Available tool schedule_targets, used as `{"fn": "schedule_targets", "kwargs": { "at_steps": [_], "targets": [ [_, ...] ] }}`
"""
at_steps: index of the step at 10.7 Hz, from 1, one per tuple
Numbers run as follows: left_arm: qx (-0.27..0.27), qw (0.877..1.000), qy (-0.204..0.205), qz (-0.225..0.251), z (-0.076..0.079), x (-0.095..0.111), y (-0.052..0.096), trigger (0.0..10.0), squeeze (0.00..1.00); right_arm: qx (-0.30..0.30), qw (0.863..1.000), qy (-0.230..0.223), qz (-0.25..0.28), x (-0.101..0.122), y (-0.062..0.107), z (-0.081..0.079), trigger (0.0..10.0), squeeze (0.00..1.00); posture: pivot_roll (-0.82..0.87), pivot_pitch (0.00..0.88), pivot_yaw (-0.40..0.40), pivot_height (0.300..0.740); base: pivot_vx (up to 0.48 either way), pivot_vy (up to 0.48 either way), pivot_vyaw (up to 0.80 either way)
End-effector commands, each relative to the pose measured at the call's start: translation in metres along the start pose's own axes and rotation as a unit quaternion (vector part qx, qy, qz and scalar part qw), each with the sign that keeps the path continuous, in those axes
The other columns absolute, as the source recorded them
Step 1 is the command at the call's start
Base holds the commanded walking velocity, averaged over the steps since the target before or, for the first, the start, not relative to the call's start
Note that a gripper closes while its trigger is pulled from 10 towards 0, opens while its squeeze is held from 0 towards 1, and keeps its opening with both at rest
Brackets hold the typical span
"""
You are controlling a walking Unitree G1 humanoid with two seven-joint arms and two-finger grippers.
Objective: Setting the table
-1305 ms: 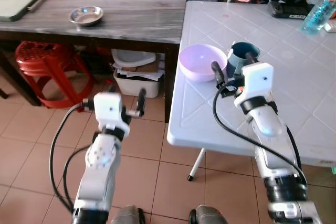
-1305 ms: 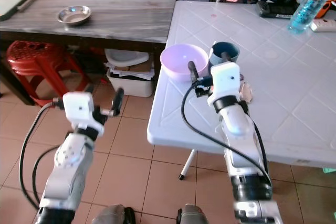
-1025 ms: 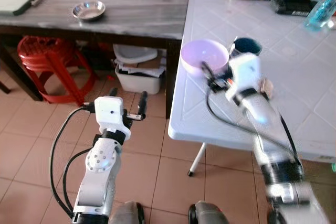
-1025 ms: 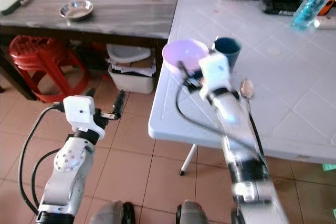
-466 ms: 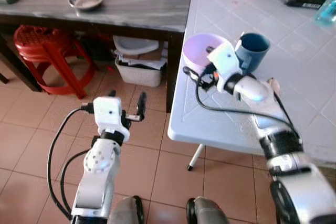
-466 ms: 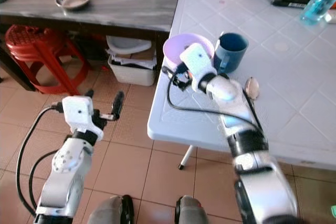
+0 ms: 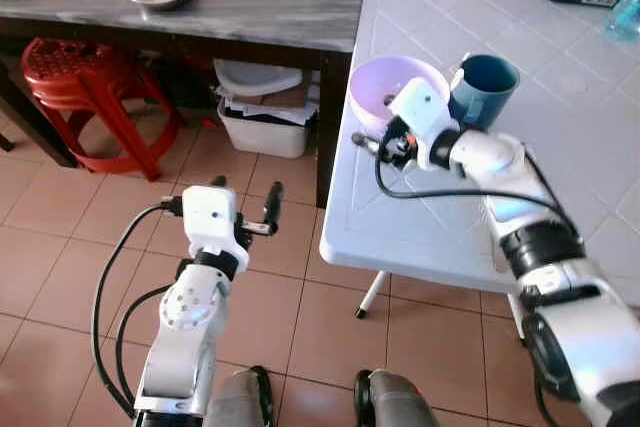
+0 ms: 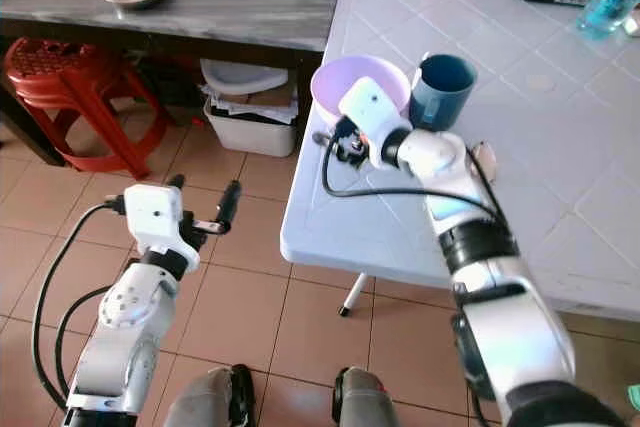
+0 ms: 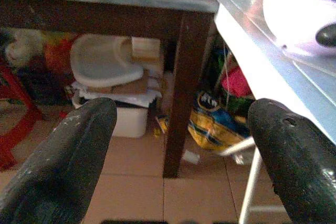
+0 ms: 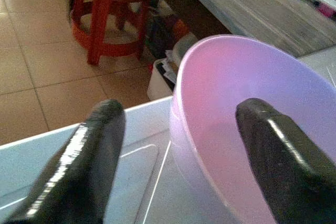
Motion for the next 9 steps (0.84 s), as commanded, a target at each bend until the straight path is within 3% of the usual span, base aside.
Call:
{"fn": "schedule_targets", "kwargs": {
  "at_steps": [1,3,6,8,9],
  "targets": [
    [-0.007,1.0,0.003,-0.019,0.0,-0.007,0.004,10.0,0.0,0.016,1.0,0.021,-0.007,0.001,0.001,0.001,0.0,0.0,-0.03,0.187,0.018,0.74,0.0,0.0,0.0],
    [-0.008,0.999,-0.003,-0.036,-0.004,-0.014,0.01,10.0,0.0,0.031,0.997,0.05,-0.044,-0.005,0.002,0.008,0.0,0.0,-0.03,0.183,0.019,0.74,0.0,0.0,0.0],
    [-0.016,0.999,-0.005,-0.041,-0.004,-0.014,0.008,10.0,0.0,0.061,0.992,0.069,-0.083,-0.019,0.006,0.005,0.0,0.0,-0.02,0.176,0.022,0.74,0.0,0.0,0.0],
    [-0.056,0.998,0.014,-0.035,0.006,-0.012,0.01,10.0,0.0,0.063,0.99,0.08,-0.094,-0.024,0.009,0.007,0.0,0.0,-0.03,0.174,0.022,0.74,0.0,0.0,0.0],
    [-0.11,0.993,0.031,-0.023,0.019,-0.006,0.013,10.0,0.0,0.059,0.989,0.086,-0.1,-0.026,0.011,0.011,0.0,0.0,-0.03,0.173,0.02,0.74,0.0,0.0,0.0]
  ]
}}
Point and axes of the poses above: a point about 5 cm out from each wrist's last joint towards the gripper, its own y axis pointing back from the gripper into the wrist, its own x axis along the axis of the wrist's last joint, z = x × y, the point moved 4 cm from there along -y, pointing out of the wrist towards the gripper, and after that the axes turned 3 degrees about y, right-handed, at the moved point
